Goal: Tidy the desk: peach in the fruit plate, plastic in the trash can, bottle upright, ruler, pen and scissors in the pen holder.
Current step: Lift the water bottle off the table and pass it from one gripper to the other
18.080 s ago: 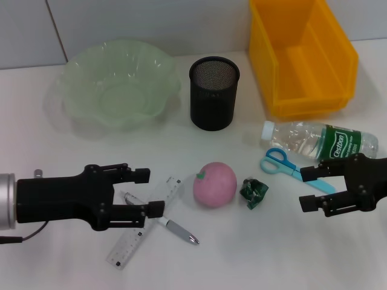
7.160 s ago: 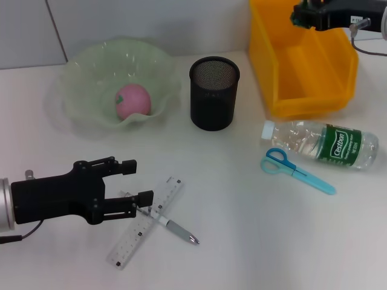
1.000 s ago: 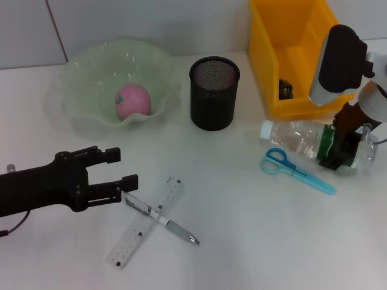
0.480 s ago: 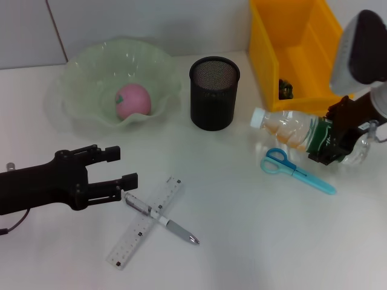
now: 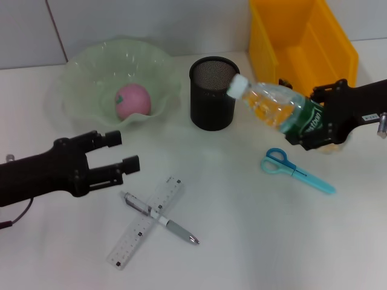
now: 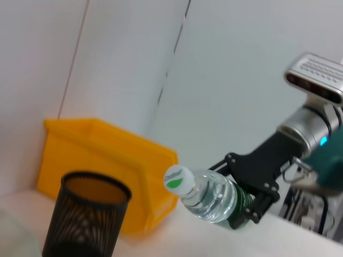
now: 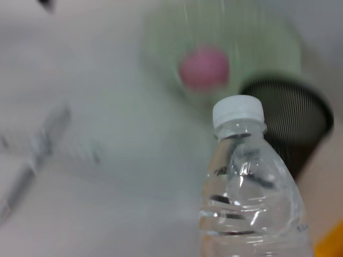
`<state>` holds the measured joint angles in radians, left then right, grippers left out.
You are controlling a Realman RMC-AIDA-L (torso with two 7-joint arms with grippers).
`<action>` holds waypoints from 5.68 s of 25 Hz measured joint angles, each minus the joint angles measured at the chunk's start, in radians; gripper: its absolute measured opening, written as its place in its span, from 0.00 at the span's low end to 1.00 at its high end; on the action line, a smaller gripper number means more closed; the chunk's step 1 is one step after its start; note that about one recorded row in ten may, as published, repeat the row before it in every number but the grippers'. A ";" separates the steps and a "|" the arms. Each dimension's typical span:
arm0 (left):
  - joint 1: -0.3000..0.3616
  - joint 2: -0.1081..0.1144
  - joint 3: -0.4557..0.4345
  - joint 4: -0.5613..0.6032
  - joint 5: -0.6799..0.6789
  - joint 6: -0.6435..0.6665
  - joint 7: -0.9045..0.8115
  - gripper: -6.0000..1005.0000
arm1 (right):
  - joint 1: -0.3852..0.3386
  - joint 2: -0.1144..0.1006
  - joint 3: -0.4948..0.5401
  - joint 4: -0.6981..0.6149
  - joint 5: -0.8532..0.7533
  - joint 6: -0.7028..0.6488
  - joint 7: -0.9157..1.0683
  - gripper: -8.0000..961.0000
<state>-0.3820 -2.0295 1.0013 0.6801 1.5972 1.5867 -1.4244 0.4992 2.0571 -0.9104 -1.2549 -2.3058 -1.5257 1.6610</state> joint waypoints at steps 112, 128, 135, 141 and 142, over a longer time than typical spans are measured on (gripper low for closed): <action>-0.129 -0.044 -0.116 -0.449 -0.316 0.216 0.384 0.78 | 0.208 0.030 0.013 0.943 0.648 -0.023 -0.736 0.81; -0.131 -0.044 -0.116 -0.449 -0.321 0.219 0.380 0.76 | 0.213 0.030 0.013 0.944 0.648 -0.022 -0.736 0.80; -0.131 -0.044 -0.116 -0.448 -0.320 0.216 0.383 0.70 | 0.212 0.030 0.013 0.944 0.648 -0.022 -0.736 0.80; -0.132 -0.044 -0.116 -0.448 -0.319 0.212 0.388 0.64 | 0.215 0.030 0.013 0.944 0.648 -0.022 -0.736 0.80; -0.132 -0.044 -0.116 -0.448 -0.319 0.212 0.388 0.63 | 0.216 0.030 0.013 0.943 0.648 -0.022 -0.736 0.80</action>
<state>-0.5139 -2.0739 0.8849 0.2317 1.2779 1.7991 -1.0367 0.7149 2.0875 -0.8973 -0.3114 -1.6582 -1.5479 0.9248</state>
